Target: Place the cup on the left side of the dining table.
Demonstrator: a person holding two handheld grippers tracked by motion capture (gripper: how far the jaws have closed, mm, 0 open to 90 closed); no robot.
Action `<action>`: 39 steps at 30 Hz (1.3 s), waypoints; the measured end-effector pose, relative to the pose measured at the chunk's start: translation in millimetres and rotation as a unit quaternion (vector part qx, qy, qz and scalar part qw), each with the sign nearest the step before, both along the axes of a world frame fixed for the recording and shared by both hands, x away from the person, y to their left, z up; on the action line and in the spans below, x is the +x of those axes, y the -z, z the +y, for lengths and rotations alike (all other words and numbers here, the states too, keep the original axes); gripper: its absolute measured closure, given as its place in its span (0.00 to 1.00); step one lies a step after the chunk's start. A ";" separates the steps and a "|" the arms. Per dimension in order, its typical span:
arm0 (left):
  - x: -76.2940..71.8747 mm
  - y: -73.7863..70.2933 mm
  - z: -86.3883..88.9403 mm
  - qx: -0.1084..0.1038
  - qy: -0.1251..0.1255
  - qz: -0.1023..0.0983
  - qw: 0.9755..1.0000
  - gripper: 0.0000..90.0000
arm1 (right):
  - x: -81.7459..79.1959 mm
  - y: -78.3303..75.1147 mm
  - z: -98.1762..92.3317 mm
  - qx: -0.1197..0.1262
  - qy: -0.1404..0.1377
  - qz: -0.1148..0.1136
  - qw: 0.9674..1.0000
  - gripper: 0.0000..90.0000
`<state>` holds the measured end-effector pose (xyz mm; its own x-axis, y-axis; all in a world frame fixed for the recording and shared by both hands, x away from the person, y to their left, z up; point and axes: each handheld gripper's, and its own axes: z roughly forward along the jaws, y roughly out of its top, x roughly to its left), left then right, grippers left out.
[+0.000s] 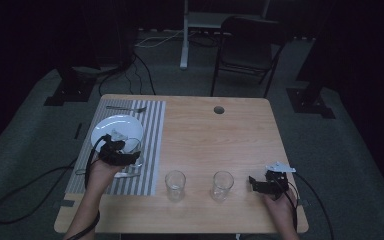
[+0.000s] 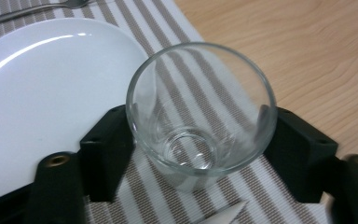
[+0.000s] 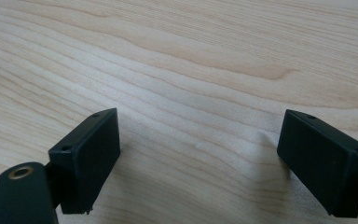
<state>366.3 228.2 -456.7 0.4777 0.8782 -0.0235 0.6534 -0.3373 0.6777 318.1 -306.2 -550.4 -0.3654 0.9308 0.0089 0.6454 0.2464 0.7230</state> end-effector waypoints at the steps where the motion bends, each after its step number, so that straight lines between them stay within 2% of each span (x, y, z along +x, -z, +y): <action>1: -0.6 0.4 0.4 0.000 -0.001 -0.002 1.000 0.10 | 0.0 0.0 0.0 0.000 0.000 0.000 1.000 0.14; 3: -1.5 1.4 2.0 -0.001 -0.003 -0.002 1.000 0.10 | 0.0 0.0 0.0 0.000 0.000 0.000 1.000 0.14; 5: -2.0 3.5 4.0 -0.005 -0.001 0.007 1.000 0.01 | 0.0 0.0 0.0 0.000 0.000 0.000 1.000 0.14; 7: -5.4 5.7 5.4 0.001 -0.007 -0.010 1.000 0.01 | 0.0 0.0 0.0 0.000 0.000 0.000 1.000 0.14; 8: -7.0 6.8 6.6 -0.001 -0.006 -0.013 1.000 0.01 | 0.0 0.0 0.0 0.000 0.000 0.000 1.000 0.14; 9: -9.2 8.3 7.2 -0.005 -0.003 -0.021 1.000 0.01 | 0.0 0.0 0.0 0.000 0.000 0.000 1.000 0.14; 10: -12.3 10.9 6.3 -0.004 -0.009 -0.033 0.999 0.01 | 0.0 0.0 0.0 0.000 0.000 0.000 1.000 0.14; 12: -16.4 14.8 5.9 0.013 -0.002 -0.031 0.999 0.01 | 0.0 0.0 0.0 0.000 0.000 0.000 1.000 0.14; 14: -20.0 17.6 7.2 0.020 -0.008 -0.029 0.999 0.01 | 0.0 -0.1 0.0 0.000 0.000 0.000 1.000 0.14; 20: -33.0 23.9 19.9 0.006 -0.029 -0.036 0.999 0.01 | -0.1 -0.1 0.1 0.000 0.000 0.000 1.000 0.14; 24: -40.4 28.1 27.3 -0.004 -0.040 -0.031 0.999 0.01 | -0.1 -0.1 0.2 0.000 0.001 0.000 1.000 0.14; 31: -52.7 34.6 34.8 -0.003 -0.050 -0.029 0.998 0.01 | -0.1 -0.1 0.2 0.000 0.001 0.000 1.000 0.14; 32: -58.0 36.7 37.0 -0.001 -0.054 -0.028 0.998 0.01 | -0.1 -0.1 0.2 0.000 0.001 0.000 1.000 0.14; 35: -64.4 40.7 40.8 0.008 -0.071 -0.032 0.997 0.01 | -0.1 -0.1 0.2 0.000 0.001 0.000 1.000 0.14; 37: -66.4 42.4 43.2 0.006 -0.077 -0.033 0.996 0.01 | -0.1 -0.1 0.2 0.000 0.001 0.000 1.000 0.14; 38: -69.9 45.3 47.6 0.005 -0.092 -0.027 0.995 0.01 | -0.1 -0.1 0.2 0.000 0.001 0.000 1.000 0.14; 39: -72.4 46.9 50.2 0.000 -0.096 -0.024 0.995 0.01 | -0.1 -0.1 0.2 0.000 0.001 0.000 1.000 0.14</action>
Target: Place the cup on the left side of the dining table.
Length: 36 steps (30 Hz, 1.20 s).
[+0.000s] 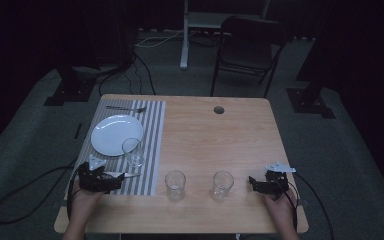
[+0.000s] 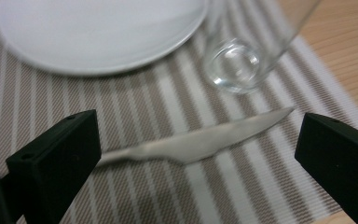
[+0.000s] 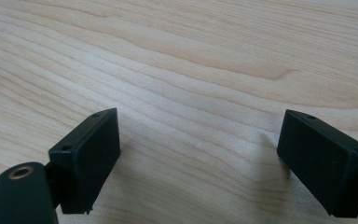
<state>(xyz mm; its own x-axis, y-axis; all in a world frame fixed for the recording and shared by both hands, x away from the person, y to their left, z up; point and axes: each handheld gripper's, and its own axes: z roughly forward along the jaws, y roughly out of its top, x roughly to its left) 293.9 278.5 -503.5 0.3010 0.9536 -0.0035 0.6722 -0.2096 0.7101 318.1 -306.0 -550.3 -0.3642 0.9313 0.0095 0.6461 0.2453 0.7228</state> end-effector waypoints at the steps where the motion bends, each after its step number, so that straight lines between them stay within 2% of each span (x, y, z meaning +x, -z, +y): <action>1: -1.5 1.0 1.3 -0.001 -0.003 0.002 1.000 0.01 | 0.0 0.0 0.0 0.000 0.000 0.000 1.000 0.14; 2: -1.5 1.0 1.3 -0.001 -0.003 0.002 1.000 0.01 | 0.0 0.0 0.0 0.000 0.000 0.000 1.000 0.14; 7: -16.0 10.0 12.4 0.007 -0.038 -0.007 0.999 0.01 | 0.0 0.0 0.0 0.000 0.000 0.000 1.000 0.14; 10: -21.5 16.2 16.6 0.014 -0.047 -0.003 0.999 0.01 | 0.0 0.0 0.0 0.000 0.000 0.000 1.000 0.14; 11: -23.0 19.0 18.9 0.013 -0.048 0.006 0.999 0.01 | 0.0 0.0 0.0 0.000 0.000 0.000 1.000 0.14; 13: -24.6 21.3 20.7 0.008 -0.054 0.005 0.998 0.01 | 0.0 0.0 0.0 0.000 0.000 0.000 1.000 0.14; 15: -29.3 25.5 26.0 0.003 -0.070 0.009 0.998 0.01 | 0.0 0.0 0.0 0.000 0.000 0.000 1.000 0.14; 16: -29.3 25.5 26.0 0.003 -0.070 0.009 0.998 0.01 | 0.0 0.0 0.0 0.000 0.000 0.000 1.000 0.14; 20: -35.3 29.3 36.4 0.017 -0.098 0.009 0.995 0.01 | 0.0 0.0 0.0 0.000 0.000 0.000 1.000 0.14; 23: -38.2 32.2 44.3 0.010 -0.110 0.019 0.994 0.01 | 0.0 0.0 0.0 0.000 0.000 0.000 1.000 0.14; 26: -40.4 36.0 48.2 0.007 -0.115 0.028 0.993 0.01 | 0.0 0.0 0.0 0.000 0.000 0.000 1.000 0.14; 28: -43.1 37.8 50.6 0.008 -0.119 0.022 0.993 0.01 | 0.0 0.0 0.0 0.000 0.000 0.000 1.000 0.14; 29: -43.9 38.7 52.6 0.001 -0.118 0.024 0.993 0.01 | 0.0 0.0 0.0 0.000 0.000 0.000 1.000 0.14; 32: -44.4 42.2 54.5 0.008 -0.106 0.015 0.994 0.01 | 0.0 0.0 0.0 0.000 0.000 0.000 1.000 0.14; 36: -43.9 43.1 54.3 0.013 -0.104 0.013 0.994 0.01 | 0.0 0.0 0.0 0.000 0.000 0.000 1.000 0.14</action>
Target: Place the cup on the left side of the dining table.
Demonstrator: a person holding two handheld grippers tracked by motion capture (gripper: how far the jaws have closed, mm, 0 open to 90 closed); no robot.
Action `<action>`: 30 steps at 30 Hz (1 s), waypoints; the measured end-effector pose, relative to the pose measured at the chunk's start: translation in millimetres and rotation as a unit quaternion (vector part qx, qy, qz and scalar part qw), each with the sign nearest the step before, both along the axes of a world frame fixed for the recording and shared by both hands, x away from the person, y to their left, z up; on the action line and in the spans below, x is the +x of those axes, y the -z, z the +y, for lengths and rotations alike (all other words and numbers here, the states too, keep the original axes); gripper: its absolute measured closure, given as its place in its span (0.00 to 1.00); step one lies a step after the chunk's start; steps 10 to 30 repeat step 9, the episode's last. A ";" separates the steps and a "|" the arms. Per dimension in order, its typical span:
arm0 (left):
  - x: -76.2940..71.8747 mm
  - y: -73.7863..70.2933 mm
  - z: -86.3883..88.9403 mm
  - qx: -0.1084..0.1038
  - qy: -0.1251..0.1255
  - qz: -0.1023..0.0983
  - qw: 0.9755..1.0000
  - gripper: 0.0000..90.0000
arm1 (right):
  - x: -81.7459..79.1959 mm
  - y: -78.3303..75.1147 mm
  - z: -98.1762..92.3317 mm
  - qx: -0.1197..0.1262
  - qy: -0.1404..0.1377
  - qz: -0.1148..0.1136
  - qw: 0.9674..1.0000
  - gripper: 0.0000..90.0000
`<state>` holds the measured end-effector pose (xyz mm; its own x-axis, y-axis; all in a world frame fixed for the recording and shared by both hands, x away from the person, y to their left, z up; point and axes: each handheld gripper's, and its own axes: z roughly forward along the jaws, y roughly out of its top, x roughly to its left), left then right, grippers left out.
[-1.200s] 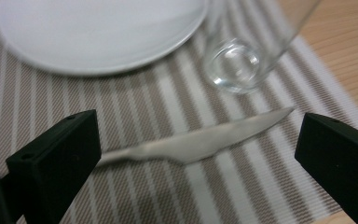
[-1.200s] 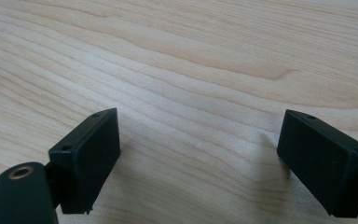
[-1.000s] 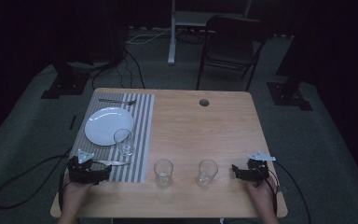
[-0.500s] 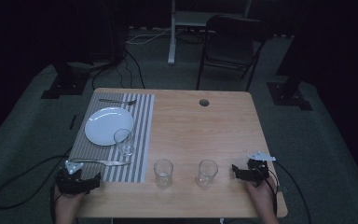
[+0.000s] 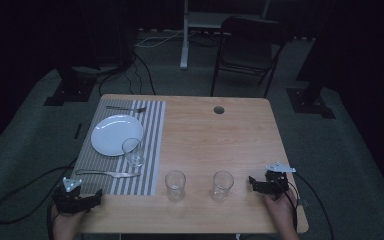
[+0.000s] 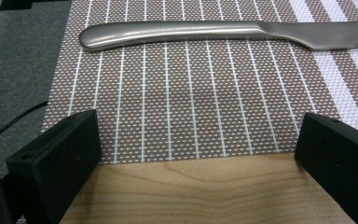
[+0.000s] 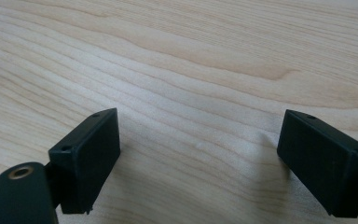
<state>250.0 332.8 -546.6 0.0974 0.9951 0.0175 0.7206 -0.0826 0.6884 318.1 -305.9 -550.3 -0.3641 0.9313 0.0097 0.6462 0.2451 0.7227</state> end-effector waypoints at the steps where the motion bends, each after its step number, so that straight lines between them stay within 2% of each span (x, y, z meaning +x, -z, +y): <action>1: 0.1 0.0 0.0 0.001 0.001 0.000 1.000 0.01 | 0.0 0.0 0.0 0.000 0.000 0.000 1.000 0.14; 30: -0.4 0.1 -0.3 0.001 0.000 0.001 1.000 0.01 | 0.0 0.0 0.0 0.000 0.000 0.000 1.000 0.14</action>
